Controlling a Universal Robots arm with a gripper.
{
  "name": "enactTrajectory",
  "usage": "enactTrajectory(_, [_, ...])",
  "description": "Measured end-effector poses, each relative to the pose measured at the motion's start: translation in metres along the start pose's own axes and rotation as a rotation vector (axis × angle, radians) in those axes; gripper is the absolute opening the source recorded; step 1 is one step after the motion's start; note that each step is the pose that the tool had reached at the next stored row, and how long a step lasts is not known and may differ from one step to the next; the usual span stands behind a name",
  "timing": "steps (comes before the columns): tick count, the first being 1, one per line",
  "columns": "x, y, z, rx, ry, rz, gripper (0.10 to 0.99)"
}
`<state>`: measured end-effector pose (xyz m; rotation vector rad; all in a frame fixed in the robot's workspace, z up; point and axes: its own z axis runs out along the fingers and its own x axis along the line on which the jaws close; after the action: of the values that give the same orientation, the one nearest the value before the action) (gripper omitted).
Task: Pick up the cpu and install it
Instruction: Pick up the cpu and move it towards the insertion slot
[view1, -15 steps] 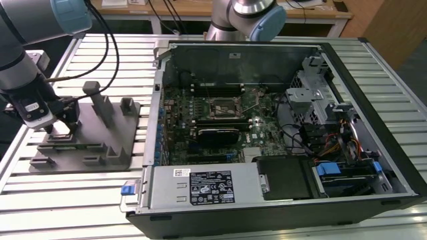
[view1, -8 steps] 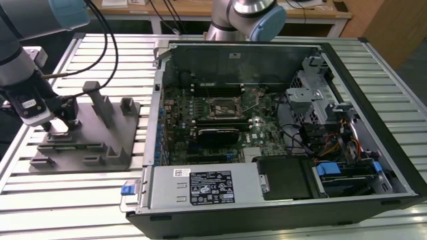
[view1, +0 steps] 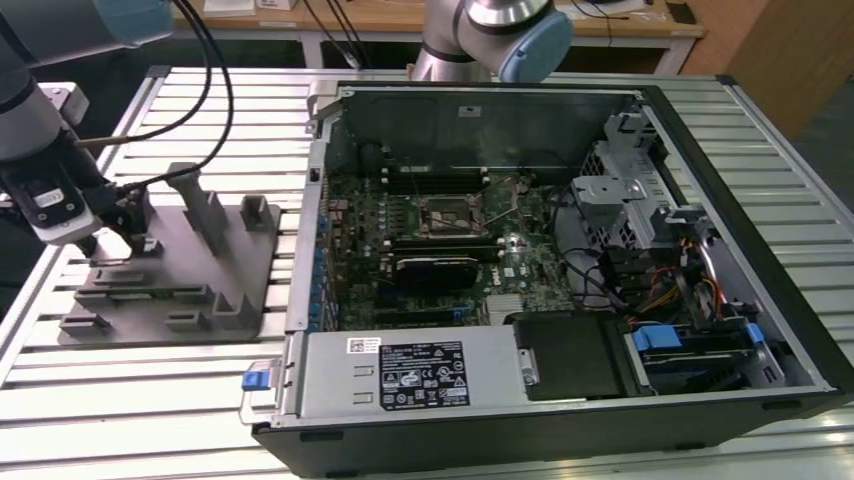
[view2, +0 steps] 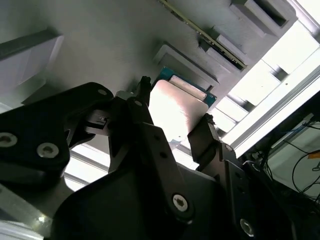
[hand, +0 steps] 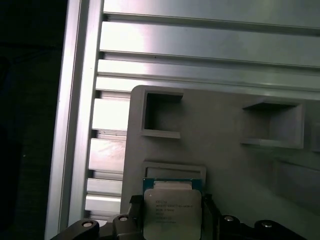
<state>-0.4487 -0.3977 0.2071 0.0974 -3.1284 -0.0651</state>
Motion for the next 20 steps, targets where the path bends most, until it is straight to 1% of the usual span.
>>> enactTrajectory(6, [0.0000,0.0003,-0.0088,0.001,-0.0003,0.005,0.553])
enactTrajectory(12, [0.0001,0.0006,-0.0153,0.004,-0.0027,0.037,0.553])
enactTrajectory(14, [0.0002,0.0008,-0.0187,0.004,-0.0033,0.041,0.553])
enactTrajectory(20, [0.0003,0.0014,-0.0322,0.004,-0.0045,0.048,0.553])
